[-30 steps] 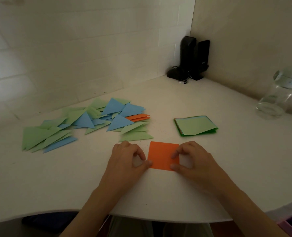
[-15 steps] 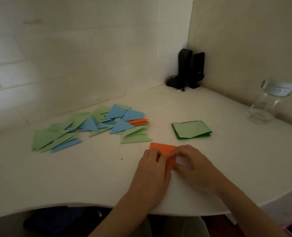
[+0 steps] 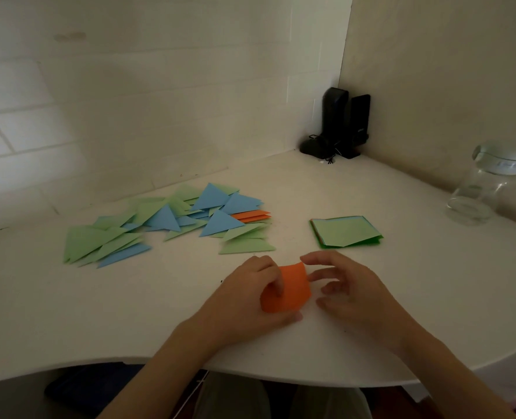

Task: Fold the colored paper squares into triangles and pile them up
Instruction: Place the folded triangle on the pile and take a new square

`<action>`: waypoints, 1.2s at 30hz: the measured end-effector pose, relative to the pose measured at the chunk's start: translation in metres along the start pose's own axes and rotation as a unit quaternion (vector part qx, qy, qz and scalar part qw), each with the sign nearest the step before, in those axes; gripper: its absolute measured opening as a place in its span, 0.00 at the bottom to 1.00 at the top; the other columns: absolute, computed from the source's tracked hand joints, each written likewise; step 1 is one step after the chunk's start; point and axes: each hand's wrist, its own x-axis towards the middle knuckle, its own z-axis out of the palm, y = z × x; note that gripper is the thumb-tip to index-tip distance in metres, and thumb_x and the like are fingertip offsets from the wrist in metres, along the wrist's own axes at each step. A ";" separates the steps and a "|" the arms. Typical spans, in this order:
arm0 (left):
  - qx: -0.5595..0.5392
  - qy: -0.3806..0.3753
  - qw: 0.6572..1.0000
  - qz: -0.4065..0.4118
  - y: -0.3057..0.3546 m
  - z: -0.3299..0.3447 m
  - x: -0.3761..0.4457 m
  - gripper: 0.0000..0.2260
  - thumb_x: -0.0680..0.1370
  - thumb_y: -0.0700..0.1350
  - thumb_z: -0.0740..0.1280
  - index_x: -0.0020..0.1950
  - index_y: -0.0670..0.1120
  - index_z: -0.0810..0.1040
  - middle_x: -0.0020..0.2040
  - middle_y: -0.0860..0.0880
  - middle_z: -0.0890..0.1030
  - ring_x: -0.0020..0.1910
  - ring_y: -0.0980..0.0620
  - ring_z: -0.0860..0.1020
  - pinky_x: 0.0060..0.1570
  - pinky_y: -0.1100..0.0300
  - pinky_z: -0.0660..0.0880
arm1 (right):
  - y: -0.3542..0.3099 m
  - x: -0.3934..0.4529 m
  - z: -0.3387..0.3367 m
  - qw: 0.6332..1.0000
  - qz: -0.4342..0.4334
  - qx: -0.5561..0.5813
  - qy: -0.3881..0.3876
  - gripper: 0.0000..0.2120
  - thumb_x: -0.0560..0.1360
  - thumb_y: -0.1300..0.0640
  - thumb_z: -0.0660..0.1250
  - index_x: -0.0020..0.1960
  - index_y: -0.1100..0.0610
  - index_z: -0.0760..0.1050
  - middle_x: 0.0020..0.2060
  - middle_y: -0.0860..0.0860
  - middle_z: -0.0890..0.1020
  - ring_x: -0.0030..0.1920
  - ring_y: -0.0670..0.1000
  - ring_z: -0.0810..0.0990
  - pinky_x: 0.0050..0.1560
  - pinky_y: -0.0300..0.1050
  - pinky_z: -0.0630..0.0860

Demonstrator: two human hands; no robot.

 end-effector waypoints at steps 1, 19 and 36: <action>0.009 0.003 1.000 0.010 -0.001 0.000 0.000 0.18 0.69 0.67 0.67 0.45 0.56 0.69 0.48 0.61 0.69 0.46 0.63 0.65 0.39 0.70 0.61 | 0.000 0.000 0.002 1.000 -0.004 0.007 0.009 0.30 0.65 0.75 0.67 0.57 0.45 0.75 0.51 0.39 0.79 0.52 0.43 0.79 0.47 0.36 0.77; -0.029 0.130 0.983 -0.126 -0.022 0.003 -0.017 0.09 0.72 0.60 0.68 0.39 0.56 0.74 0.42 0.59 0.72 0.46 0.59 0.68 0.47 0.63 0.66 | 0.007 0.019 0.027 0.970 -0.023 -0.227 0.080 0.07 0.71 0.46 0.70 0.39 0.49 0.78 0.35 0.40 0.74 0.34 0.39 0.72 0.39 0.44 0.74; 0.114 0.052 0.954 -0.271 0.002 0.001 -0.004 0.19 0.73 0.69 0.55 0.44 0.56 0.73 0.48 0.56 0.66 0.51 0.57 0.61 0.49 0.61 0.60 | -0.012 0.034 0.035 0.941 0.133 -0.305 0.062 0.15 0.68 0.34 0.66 0.41 0.46 0.70 0.41 0.43 0.73 0.42 0.45 0.73 0.43 0.43 0.71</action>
